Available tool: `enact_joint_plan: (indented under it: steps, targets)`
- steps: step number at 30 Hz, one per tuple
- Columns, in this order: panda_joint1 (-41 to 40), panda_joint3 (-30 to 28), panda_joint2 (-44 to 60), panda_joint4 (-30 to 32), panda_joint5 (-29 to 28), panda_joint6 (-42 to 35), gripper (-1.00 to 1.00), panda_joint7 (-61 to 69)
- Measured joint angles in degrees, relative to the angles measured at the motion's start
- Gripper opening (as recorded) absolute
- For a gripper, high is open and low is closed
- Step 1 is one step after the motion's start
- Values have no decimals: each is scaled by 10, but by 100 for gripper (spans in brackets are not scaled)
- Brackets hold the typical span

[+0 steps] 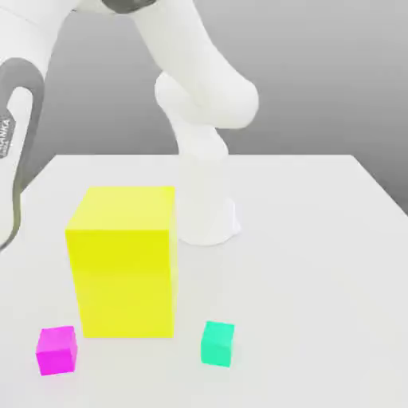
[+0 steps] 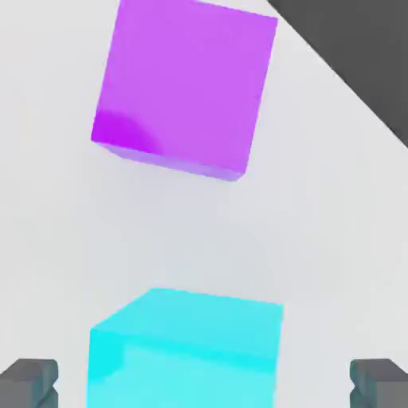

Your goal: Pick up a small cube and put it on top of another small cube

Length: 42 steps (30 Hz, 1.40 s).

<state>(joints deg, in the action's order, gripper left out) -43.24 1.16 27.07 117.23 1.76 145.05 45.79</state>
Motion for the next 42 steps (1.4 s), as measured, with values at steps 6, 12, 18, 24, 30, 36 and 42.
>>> enact_joint_plan:
  steps: [6, 12, 18, 24, 30, 36, 42]
  targets:
    - [4, 67, -81, 48, 73, 2, 100, 35]
    - [22, 123, -155, 97, 134, 10, 100, 59]
    - [61, 165, -215, 149, 173, 25, 100, 68]
    - [113, 191, -255, 204, 181, 50, 100, 54]
    - [168, 210, -270, 263, 155, 85, 100, 14]
    - [236, 203, -260, 325, 87, 126, 100, -57]
    - [259, 184, -227, 387, -38, 164, 100, -167]
